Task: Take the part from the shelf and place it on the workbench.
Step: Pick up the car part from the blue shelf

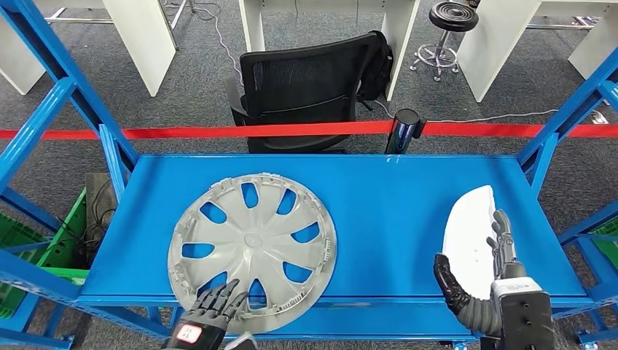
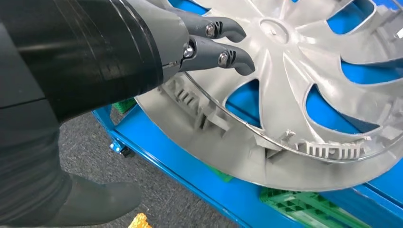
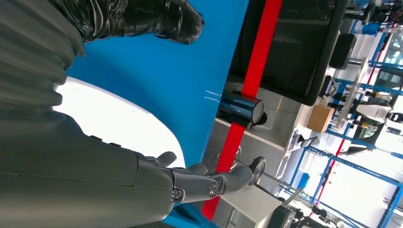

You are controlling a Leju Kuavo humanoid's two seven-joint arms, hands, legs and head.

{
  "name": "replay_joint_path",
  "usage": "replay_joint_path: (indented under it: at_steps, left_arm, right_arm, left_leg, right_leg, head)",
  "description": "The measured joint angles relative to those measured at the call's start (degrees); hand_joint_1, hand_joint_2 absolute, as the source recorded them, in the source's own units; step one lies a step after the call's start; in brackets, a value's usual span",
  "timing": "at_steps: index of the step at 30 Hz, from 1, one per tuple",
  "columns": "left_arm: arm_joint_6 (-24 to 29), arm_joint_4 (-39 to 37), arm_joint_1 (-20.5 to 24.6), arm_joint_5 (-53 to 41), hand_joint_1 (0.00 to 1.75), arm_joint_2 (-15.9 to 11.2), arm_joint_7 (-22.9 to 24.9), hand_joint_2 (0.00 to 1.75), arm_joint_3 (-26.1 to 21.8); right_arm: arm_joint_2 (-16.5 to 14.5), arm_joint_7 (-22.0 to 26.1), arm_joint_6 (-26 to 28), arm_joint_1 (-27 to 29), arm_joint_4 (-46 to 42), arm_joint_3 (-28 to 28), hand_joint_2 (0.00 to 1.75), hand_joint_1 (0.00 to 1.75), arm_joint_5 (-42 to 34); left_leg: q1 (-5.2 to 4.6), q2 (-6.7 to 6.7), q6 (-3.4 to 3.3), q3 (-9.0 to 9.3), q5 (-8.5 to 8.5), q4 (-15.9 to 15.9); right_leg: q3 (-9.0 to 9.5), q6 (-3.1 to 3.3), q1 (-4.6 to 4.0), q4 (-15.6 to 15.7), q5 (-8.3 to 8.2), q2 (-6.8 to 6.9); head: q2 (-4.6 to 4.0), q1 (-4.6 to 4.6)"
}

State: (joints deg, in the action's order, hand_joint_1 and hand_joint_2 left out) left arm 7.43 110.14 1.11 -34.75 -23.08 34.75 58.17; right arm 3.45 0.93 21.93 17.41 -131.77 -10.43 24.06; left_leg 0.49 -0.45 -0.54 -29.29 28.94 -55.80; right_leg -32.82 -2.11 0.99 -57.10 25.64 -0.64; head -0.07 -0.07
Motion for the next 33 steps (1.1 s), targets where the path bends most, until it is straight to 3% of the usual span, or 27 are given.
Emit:
replay_joint_path:
  at_steps: [11,22,33]
  left_arm:
    - [2.2,-4.8,0.9,-4.41,0.0,3.0,-2.81,1.75,0.16]
    - [0.84,-10.17,1.27,-7.26,0.0,6.44,-3.79,1.75,-1.37]
    - [0.79,-12.52,1.6,-7.28,0.0,7.83,-3.87,1.75,-2.32]
  right_arm:
    - [-0.02,0.55,-1.26,-1.4,1.16,-0.68,1.75,0.0,-0.07]
    - [-0.05,1.06,-2.2,-2.14,1.31,-1.21,1.75,0.0,-0.2]
    - [-0.09,1.08,-2.21,-2.3,1.31,-1.6,1.75,0.0,-0.34]
  left_leg:
    - [-0.01,0.0,0.0,0.02,0.0,0.0]
    - [-0.01,0.0,0.0,0.0,0.0,-0.01]
    - [-0.01,0.0,0.0,0.0,0.0,-0.01]
  right_leg:
    - [0.0,0.0,0.01,0.0,0.0,0.0]
    - [0.0,0.0,0.01,0.0,0.0,0.0]
    - [0.0,0.0,0.01,0.0,0.0,0.0]
  head:
    - [0.0,0.08]
    - [0.0,0.04]
    - [0.0,0.01]
